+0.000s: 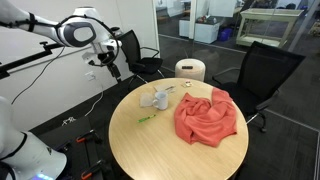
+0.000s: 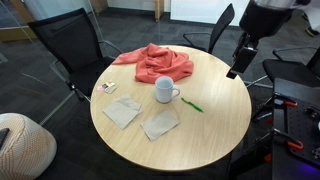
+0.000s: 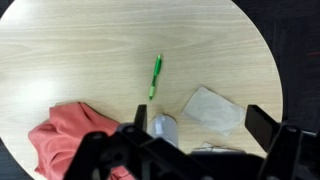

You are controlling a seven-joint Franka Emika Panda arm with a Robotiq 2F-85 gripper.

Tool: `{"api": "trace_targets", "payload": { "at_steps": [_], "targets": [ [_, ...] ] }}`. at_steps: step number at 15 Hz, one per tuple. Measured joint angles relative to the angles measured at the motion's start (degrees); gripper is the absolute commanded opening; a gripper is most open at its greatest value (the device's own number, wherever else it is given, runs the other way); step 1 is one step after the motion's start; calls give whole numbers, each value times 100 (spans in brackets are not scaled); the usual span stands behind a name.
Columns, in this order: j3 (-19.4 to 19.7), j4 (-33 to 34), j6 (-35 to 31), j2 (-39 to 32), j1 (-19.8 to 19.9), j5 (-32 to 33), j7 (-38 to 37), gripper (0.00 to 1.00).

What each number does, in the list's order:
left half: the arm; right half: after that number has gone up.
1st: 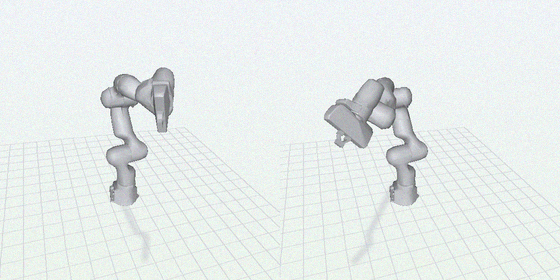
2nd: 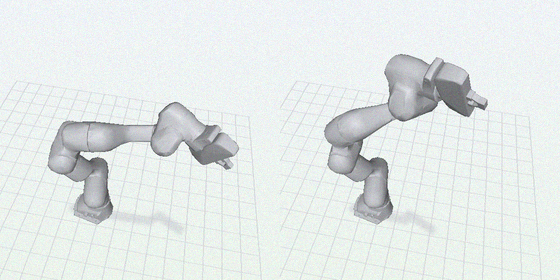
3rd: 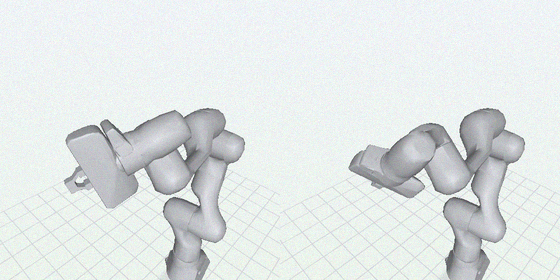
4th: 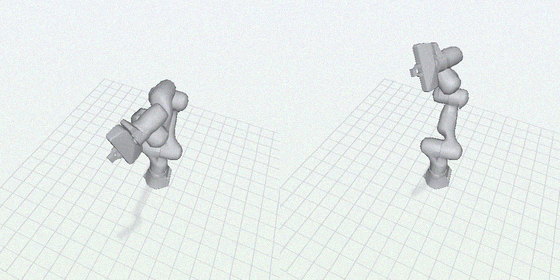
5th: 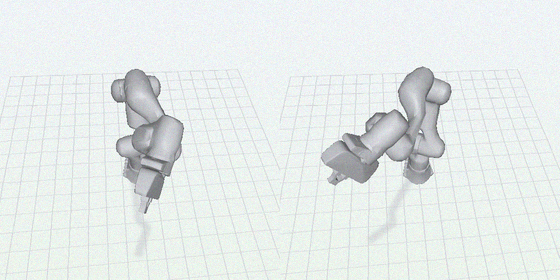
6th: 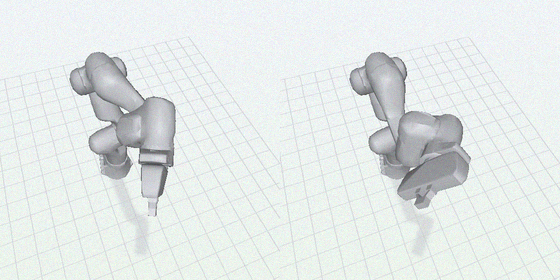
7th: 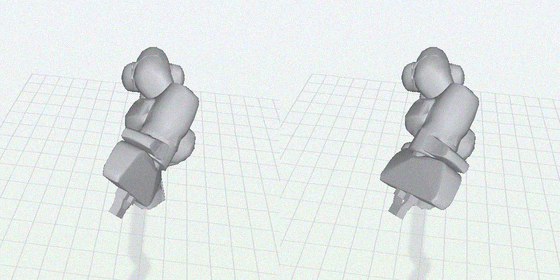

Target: Put the pen in the mug

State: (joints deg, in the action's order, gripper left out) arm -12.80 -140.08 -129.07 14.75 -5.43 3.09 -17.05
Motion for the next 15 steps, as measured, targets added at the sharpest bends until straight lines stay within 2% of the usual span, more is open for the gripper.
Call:
{"api": "trace_targets", "payload": {
  "at_steps": [4, 7, 11, 15],
  "targets": [
    [227, -553, -880, -78, 5, -87, 32, 100],
    [459, -840, -1658, -344, 6, -439, 379, 100],
    [753, -953, -2560, -968, 5, -1012, 1051, 100],
    [832, -898, -3199, -1679, 46, -1266, 1227, 100]
  ]
}}
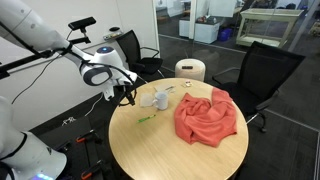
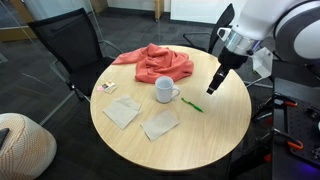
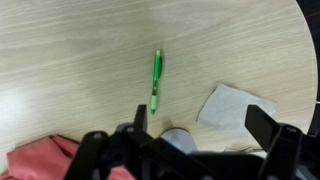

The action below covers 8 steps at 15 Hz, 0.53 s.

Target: Put the pen in the mug

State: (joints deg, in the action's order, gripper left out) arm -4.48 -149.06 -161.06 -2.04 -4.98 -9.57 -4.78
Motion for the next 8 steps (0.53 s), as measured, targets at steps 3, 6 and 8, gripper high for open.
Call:
{"api": "trace_targets", "payload": {
  "at_steps": [3, 6, 8],
  "targets": [
    [0, 191, -173, -492, 36, -55, -6, 100],
    [13, 484, -217, -941, 117, -55, -17, 100],
    [64, 695, -233, -1225, 155, -53, -27, 100]
  ]
}}
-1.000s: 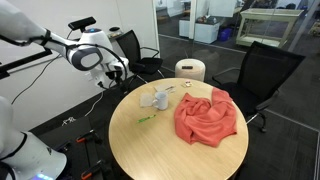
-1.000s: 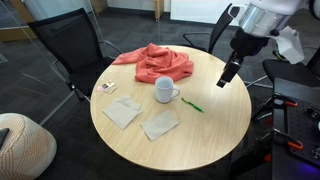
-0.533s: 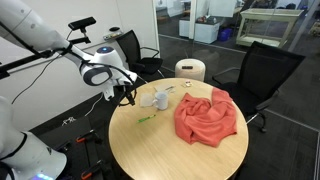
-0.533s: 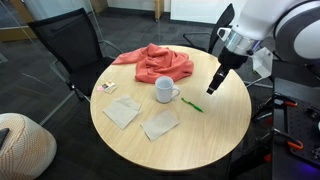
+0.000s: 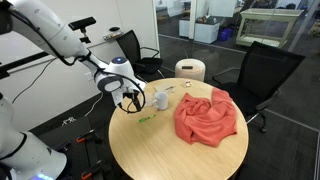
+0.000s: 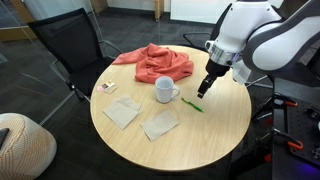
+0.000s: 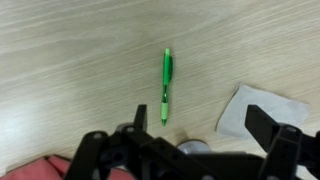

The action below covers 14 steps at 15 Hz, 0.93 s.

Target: Put the pen in the mug

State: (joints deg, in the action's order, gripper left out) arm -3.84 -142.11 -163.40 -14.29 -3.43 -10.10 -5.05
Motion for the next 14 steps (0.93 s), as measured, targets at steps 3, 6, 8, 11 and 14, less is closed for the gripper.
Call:
{"api": "trace_targets", "payload": {
  "at_steps": [3, 6, 8, 11, 14],
  "targets": [
    [150, 282, -10, -373, -6, 79, -153, 100],
    [279, 532, -14, -710, -43, 178, -358, 100],
    [361, 666, -16, -903, -107, 238, -497, 100],
    [418, 776, -36, -1141, -170, 259, -630, 100],
    [422, 812, -87, -1337, -200, 259, -663, 100]
  ]
}}
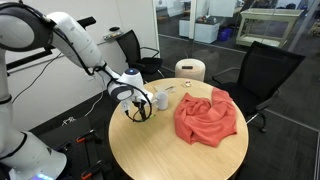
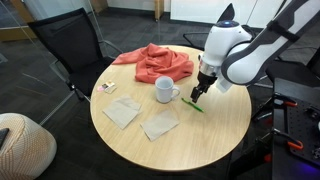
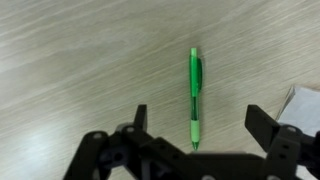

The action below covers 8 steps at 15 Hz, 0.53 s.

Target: Put the pen in the mug

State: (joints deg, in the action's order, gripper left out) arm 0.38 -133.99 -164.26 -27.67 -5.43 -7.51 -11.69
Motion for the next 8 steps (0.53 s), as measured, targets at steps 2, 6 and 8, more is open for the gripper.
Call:
{"api": "trace_targets", "payload": {
  "at_steps": [2, 6, 8],
  "targets": [
    [27, 21, -48, -118, -45, 0, -2, 100],
    [122, 151, -120, -320, -143, 2, -2, 100],
    [201, 272, -121, -412, -210, 9, -2, 100]
  ]
}}
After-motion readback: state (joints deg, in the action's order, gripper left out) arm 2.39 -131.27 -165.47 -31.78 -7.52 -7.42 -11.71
